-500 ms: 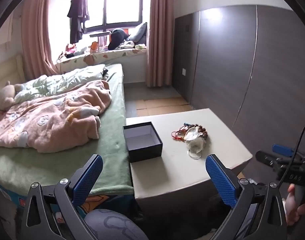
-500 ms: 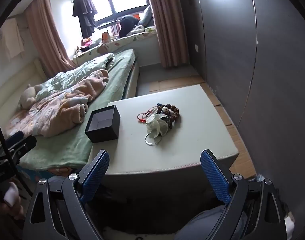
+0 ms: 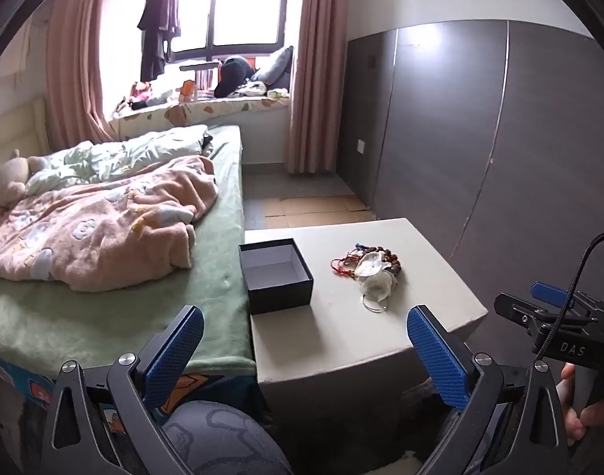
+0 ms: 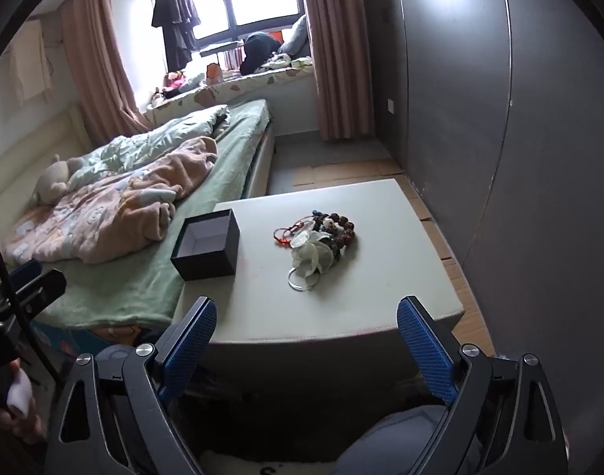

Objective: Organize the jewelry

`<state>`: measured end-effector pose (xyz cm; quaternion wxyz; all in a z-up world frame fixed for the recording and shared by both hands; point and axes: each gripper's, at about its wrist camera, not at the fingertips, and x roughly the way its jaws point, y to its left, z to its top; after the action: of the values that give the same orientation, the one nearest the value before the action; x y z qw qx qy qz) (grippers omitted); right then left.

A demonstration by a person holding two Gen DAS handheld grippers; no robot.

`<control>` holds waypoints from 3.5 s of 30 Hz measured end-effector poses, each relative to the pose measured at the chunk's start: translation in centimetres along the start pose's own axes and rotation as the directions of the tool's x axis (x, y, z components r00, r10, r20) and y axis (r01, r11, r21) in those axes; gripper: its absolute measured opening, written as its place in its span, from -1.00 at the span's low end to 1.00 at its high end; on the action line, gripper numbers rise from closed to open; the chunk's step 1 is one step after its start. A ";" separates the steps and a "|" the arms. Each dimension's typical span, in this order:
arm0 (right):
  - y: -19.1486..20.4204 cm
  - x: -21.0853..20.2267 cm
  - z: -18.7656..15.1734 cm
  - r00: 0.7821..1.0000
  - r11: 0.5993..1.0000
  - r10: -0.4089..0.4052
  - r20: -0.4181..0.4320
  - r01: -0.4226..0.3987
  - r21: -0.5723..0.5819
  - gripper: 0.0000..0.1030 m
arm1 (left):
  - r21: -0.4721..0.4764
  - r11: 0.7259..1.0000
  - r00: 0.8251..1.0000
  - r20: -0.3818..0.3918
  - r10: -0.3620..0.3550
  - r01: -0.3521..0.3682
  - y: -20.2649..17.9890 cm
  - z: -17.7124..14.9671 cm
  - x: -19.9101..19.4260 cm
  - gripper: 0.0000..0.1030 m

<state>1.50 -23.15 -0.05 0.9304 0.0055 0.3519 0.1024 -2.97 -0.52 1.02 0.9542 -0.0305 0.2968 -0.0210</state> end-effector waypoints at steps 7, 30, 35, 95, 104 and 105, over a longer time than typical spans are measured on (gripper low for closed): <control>-0.6 -0.8 0.1 1.000 1.000 0.004 0.002 -0.004 0.010 0.80 | 0.011 1.000 1.000 0.019 0.021 -0.021 -0.2 0.1 -0.7 0.99; -0.7 -2.4 -0.1 0.999 1.000 -0.007 0.033 0.006 0.006 0.81 | -0.013 1.000 0.997 0.074 0.027 -0.026 -0.2 0.5 -3.1 0.99; -0.5 -2.8 -0.1 0.999 1.000 -0.015 0.034 0.014 0.007 0.80 | -0.016 1.000 0.997 0.073 0.022 -0.021 -0.2 0.6 -3.2 0.99; -8.3 10.8 2.8 0.983 0.983 0.064 -0.174 -0.033 0.178 0.12 | -0.002 0.988 0.970 -0.190 -0.153 0.155 -3.0 4.7 15.3 0.56; -11.2 16.6 3.5 0.963 0.956 0.147 -0.227 -0.079 0.283 -0.02 | -0.028 0.974 0.933 -0.284 -0.222 0.224 -5.1 5.3 22.5 0.45; -11.4 17.3 3.6 0.959 0.953 0.159 -0.234 -0.087 0.291 -0.12 | -0.027 0.972 0.927 -0.294 -0.231 0.234 -5.5 5.4 23.3 0.45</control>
<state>18.62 -30.73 -9.53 0.8593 0.1448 0.4780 0.1102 19.11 -7.15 -7.31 0.8901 -0.0577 0.4300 -0.1397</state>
